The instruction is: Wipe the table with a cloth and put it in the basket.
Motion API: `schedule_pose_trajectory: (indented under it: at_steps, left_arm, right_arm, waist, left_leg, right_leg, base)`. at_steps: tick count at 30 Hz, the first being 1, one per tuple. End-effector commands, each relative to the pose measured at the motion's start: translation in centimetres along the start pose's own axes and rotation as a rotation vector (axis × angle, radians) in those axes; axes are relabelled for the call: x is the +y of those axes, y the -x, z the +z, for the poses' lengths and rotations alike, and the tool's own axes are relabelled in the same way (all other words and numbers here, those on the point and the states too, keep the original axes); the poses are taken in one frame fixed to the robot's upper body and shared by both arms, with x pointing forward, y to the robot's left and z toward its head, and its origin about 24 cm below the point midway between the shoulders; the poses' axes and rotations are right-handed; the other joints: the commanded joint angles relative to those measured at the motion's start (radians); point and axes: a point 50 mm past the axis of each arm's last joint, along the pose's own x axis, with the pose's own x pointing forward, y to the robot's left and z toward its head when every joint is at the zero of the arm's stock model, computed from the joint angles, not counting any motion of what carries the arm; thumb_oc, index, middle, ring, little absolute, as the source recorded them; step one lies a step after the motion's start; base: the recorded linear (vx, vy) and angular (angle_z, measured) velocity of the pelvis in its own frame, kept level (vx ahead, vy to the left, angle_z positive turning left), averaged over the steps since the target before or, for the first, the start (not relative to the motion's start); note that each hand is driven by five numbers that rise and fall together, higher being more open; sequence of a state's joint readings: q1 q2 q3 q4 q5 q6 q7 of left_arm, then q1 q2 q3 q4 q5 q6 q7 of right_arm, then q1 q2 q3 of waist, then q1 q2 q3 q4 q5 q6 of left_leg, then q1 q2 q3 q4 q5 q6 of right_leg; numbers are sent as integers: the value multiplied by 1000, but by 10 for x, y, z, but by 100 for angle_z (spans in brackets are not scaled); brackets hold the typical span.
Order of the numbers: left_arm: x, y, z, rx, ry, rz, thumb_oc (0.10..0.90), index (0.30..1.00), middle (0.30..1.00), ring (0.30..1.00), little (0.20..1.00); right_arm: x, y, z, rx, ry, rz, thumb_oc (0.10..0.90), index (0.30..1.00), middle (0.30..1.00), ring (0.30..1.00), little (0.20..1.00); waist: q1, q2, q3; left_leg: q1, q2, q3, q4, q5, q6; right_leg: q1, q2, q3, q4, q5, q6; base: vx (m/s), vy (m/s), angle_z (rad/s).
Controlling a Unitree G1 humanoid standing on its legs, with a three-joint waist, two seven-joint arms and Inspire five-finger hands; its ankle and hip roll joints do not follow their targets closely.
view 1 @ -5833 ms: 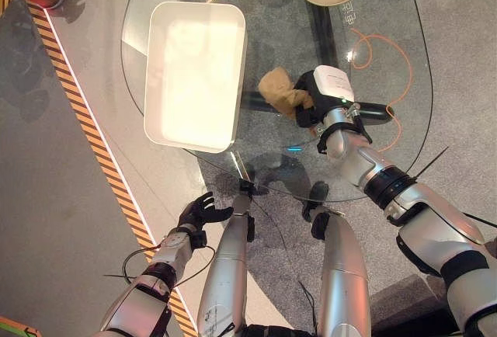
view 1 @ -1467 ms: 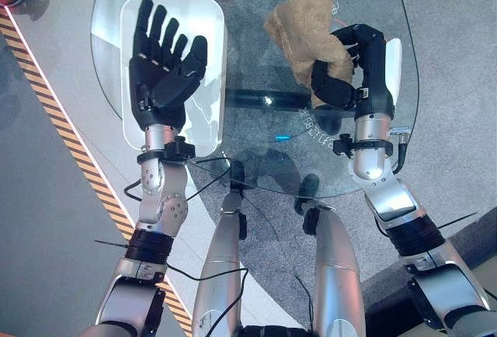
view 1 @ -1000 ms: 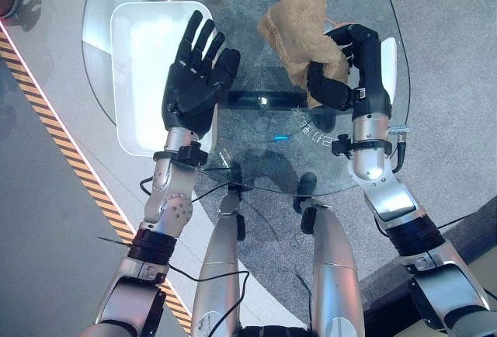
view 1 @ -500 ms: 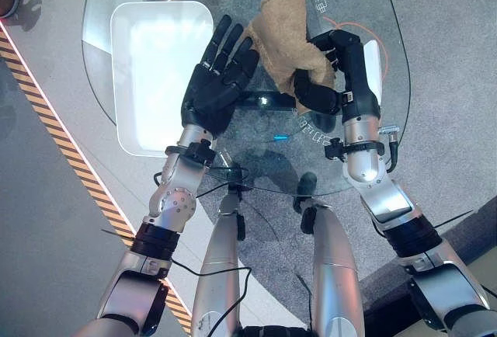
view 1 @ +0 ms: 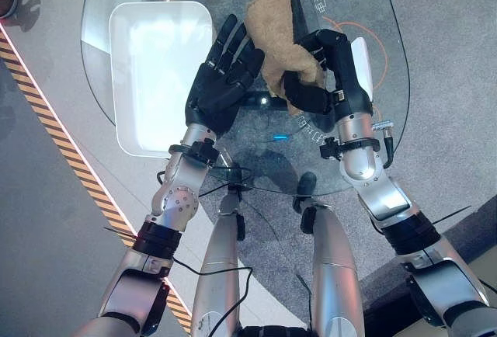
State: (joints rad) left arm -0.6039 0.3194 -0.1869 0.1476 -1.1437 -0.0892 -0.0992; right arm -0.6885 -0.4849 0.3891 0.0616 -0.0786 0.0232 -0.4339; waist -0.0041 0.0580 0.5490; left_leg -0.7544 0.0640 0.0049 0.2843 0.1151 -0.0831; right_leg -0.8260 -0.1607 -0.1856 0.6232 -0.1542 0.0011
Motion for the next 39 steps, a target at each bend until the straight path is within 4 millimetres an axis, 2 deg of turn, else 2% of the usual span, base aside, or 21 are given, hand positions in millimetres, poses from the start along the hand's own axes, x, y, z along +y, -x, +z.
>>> schedule_pose_trajectory:
  at_steps: [1, 7, 12, 17, 27, 39]
  left_arm:
    - [-53, -22, 25, -130, 7, -237, 800, 900, 900, 900, 900]
    - [-47, -21, 31, -200, -70, -155, 800, 900, 900, 900, 900]
    - [-36, -19, 47, -309, -171, -34, 800, 900, 900, 900, 900]
    - [-32, -18, 51, -339, -210, 14, 800, 900, 900, 900, 900]
    - [-26, -19, 52, -346, -208, 65, 800, 900, 900, 900, 900]
    - [-26, -26, 48, -319, -206, 70, 800, 900, 900, 900, 900]
  right_arm:
    - [-19, -15, 111, -515, -166, -78, 100, 300, 300, 300, 200]
    - [-21, -15, 110, -521, -159, -121, 100, 300, 300, 300, 200]
    - [-31, -14, 109, -531, -153, -181, 100, 300, 300, 300, 200]
    - [-35, -14, 108, -537, -153, -205, 100, 300, 300, 300, 200]
    - [-40, -14, 110, -554, -162, -237, 100, 300, 300, 300, 200]
    - [-36, -16, 117, -580, -187, -201, 100, 300, 300, 300, 200]
  waist:
    - [-6, -17, -29]
    - [-6, -18, -29]
    - [-5, -20, -29]
    - [-4, -23, -29]
    - [-9, -25, -29]
    - [-13, -26, -29]
  left_leg:
    - [4, -27, 69, 107, -120, 44]
    - [3, -29, 68, 109, -122, 44]
    - [0, -30, 63, 115, -125, 44]
    - [-3, -30, 61, 120, -127, 44]
    - [-5, -27, 62, 121, -128, 42]
    - [-1, -24, 64, 113, -124, 38]
  right_leg:
    - [32, 46, 45, -140, 102, 65]
    - [32, 48, 46, -138, 100, 64]
    - [28, 50, 47, -129, 95, 65]
    - [25, 51, 47, -123, 93, 65]
    - [22, 53, 48, -119, 89, 65]
    - [28, 57, 50, -123, 86, 64]
  base:
    - [0, 0, 0]
    - [0, 0, 0]
    - [0, 0, 0]
    - [0, 0, 0]
    - [0, 0, 0]
    - [0, 0, 0]
